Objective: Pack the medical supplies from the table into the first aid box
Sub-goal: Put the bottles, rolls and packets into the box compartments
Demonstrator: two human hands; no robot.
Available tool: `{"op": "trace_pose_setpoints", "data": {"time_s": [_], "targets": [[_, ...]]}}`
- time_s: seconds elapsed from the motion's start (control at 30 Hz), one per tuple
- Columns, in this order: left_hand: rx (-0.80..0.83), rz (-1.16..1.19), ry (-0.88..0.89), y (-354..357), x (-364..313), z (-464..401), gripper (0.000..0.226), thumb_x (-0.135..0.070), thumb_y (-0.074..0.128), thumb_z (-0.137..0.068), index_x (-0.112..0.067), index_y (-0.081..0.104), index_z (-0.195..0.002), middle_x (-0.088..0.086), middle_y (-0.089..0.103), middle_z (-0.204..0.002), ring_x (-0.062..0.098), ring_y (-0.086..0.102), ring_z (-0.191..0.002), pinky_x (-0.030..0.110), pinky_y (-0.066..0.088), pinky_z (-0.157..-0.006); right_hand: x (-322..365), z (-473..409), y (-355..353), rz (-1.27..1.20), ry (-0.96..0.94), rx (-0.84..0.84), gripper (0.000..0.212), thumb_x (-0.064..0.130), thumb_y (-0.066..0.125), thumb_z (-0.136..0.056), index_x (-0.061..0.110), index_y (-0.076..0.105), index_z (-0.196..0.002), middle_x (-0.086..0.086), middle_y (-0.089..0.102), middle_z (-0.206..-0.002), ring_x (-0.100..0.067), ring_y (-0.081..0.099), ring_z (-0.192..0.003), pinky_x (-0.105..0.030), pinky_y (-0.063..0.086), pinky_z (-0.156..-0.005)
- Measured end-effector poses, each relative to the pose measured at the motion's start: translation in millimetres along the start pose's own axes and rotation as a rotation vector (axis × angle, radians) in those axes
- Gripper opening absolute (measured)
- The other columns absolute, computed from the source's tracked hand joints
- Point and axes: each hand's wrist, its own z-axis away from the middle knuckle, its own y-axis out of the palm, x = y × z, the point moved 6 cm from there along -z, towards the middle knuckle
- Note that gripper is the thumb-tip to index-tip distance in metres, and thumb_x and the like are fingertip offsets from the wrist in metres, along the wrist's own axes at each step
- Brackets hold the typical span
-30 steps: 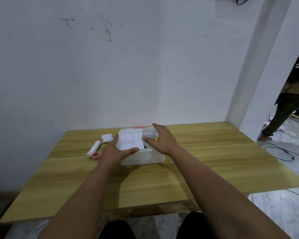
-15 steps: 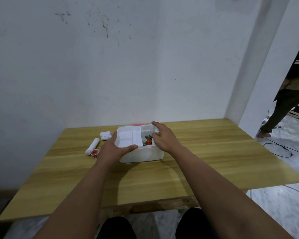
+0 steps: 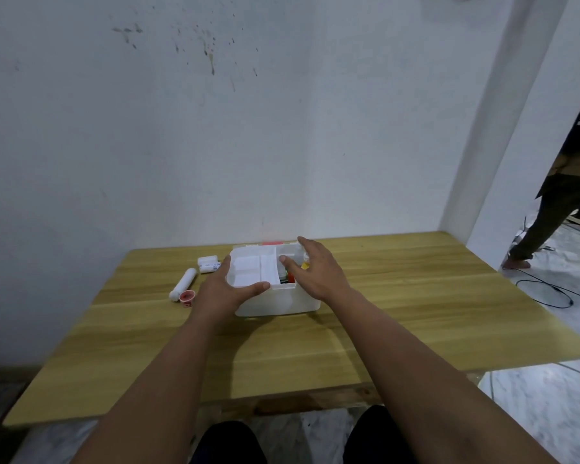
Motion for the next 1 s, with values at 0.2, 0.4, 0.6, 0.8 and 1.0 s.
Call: {"op": "trace_pose_setpoints", "data": {"time_s": [0.2,0.4,0.6,0.8,1.0], "targets": [[0.083,0.016,0.021,-12.5,3.7,-8.0,0.108,-0.074,0.076,-0.064,-0.032,0.034,-0.155,-0.002,0.046,-0.153,0.024,0.046,-0.136,0.041,0.047,-0.1,-2.1,-1.3,5.1,0.052,-0.019,0.001,0.079,0.069,0.045,-0.095,0.024,0.032,-0.159,0.0,0.034,-0.164,-0.019,0.026,-0.152,-0.042,0.031,-0.119],[-0.199,-0.006,-0.046,-59.8,27.5,-20.2,0.051,-0.058,0.057,-0.093,-0.024,0.06,-0.131,-0.008,0.067,-0.118,0.009,0.068,-0.075,0.028,0.054,-0.067,-6.3,-3.8,5.0,0.07,-0.034,-0.017,0.077,0.069,0.045,-0.096,0.025,0.033,-0.159,0.001,0.035,-0.163,-0.018,0.027,-0.151,-0.042,0.032,-0.118],[-0.237,-0.278,-0.108,-74.8,59.2,-48.5,0.039,-0.032,0.059,-0.094,-0.025,0.06,-0.131,-0.001,0.066,-0.128,0.023,0.064,-0.107,0.038,0.054,-0.084,-8.3,-4.3,5.6,0.081,-0.038,-0.032,0.077,0.069,0.044,-0.096,0.026,0.033,-0.158,0.003,0.035,-0.163,-0.017,0.028,-0.151,-0.042,0.033,-0.119],[-0.024,-0.574,-0.024,-50.2,52.1,-87.9,0.046,-0.024,0.057,-0.091,-0.027,0.056,-0.138,0.001,0.059,-0.136,0.025,0.057,-0.119,0.04,0.051,-0.09,-10.4,-3.8,5.9,0.095,-0.032,-0.034,0.076,0.07,0.042,-0.096,0.029,0.032,-0.159,0.005,0.033,-0.164,-0.016,0.026,-0.152,-0.044,0.033,-0.119],[0.154,-0.708,0.112,-27.0,57.2,-122.2,0.034,-0.03,0.052,-0.094,-0.026,0.06,-0.127,0.001,0.059,-0.129,0.024,0.058,-0.111,0.042,0.052,-0.09,-14.4,-4.5,8.8,0.076,-0.028,-0.042,0.079,0.074,0.041,-0.093,0.029,0.033,-0.158,0.004,0.035,-0.163,-0.014,0.026,-0.152,-0.044,0.033,-0.12]]}}
